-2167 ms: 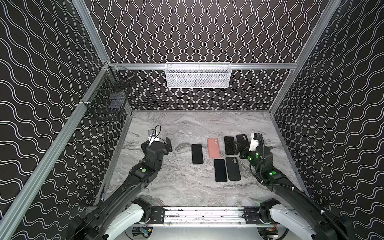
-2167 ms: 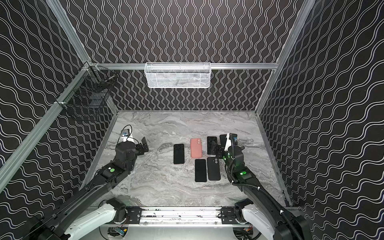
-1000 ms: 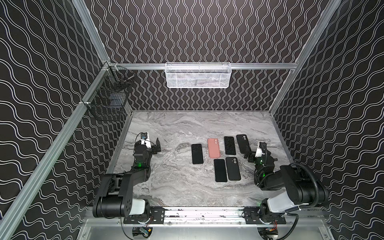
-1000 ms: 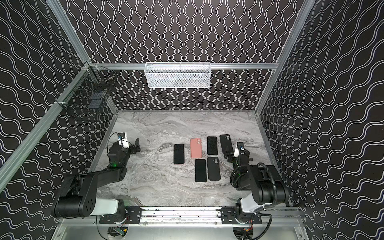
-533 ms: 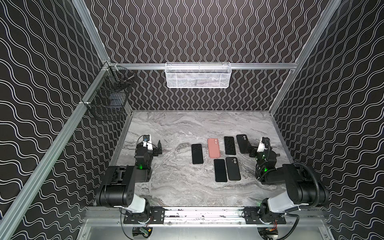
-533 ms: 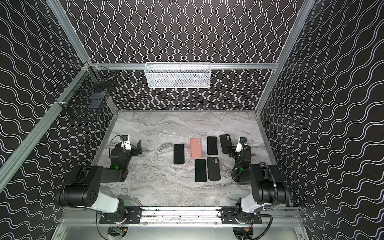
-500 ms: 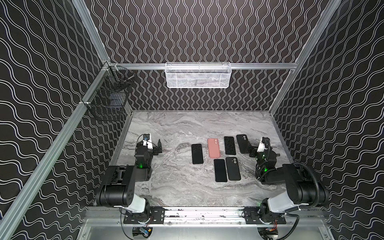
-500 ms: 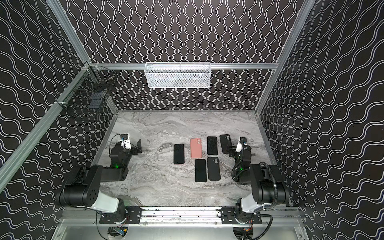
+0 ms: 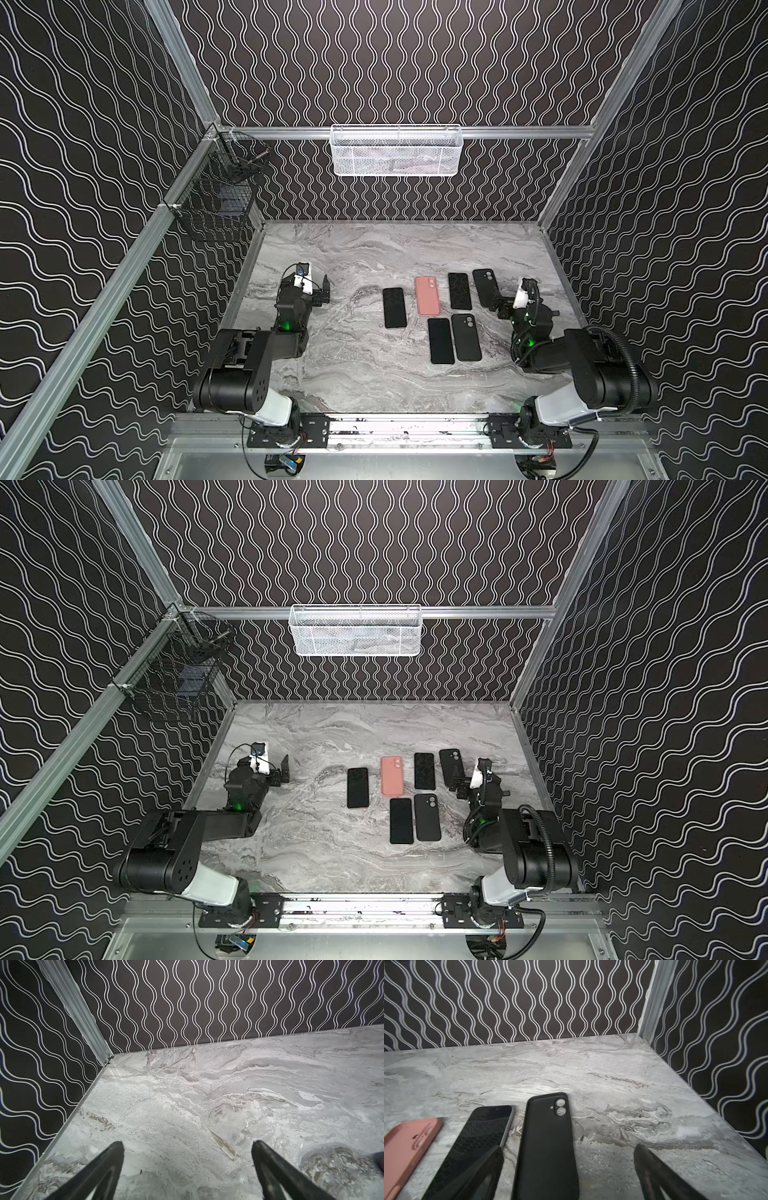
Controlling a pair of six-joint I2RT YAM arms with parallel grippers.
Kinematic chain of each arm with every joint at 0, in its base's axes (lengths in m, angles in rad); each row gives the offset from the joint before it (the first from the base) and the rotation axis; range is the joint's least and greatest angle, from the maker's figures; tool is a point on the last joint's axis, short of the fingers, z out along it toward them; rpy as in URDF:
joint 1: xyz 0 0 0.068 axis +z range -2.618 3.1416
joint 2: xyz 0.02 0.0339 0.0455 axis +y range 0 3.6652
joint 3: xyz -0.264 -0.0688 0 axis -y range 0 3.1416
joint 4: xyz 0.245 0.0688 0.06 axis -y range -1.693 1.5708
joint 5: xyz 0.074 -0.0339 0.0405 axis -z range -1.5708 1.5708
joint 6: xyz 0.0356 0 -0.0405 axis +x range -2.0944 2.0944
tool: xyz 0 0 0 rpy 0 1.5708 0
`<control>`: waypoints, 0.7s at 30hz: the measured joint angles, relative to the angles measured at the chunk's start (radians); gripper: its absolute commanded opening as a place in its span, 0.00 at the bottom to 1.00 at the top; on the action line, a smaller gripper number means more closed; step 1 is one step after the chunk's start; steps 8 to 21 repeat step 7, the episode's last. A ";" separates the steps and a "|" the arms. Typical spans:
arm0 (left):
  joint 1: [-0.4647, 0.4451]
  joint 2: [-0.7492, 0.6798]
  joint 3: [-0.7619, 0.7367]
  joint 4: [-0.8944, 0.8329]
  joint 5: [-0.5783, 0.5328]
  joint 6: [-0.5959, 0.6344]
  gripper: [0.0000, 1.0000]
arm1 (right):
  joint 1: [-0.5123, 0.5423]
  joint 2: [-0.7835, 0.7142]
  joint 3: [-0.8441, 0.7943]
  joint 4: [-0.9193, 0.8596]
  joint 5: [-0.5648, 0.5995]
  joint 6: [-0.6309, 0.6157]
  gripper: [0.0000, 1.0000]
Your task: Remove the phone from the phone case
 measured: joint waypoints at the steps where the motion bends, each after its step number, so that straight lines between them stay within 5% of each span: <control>1: -0.001 0.000 0.000 0.000 0.000 0.000 0.99 | 0.000 0.000 0.001 0.004 -0.005 0.000 1.00; 21: -0.001 0.000 0.000 0.000 0.000 0.000 0.99 | -0.016 0.000 0.047 -0.031 -0.012 0.016 1.00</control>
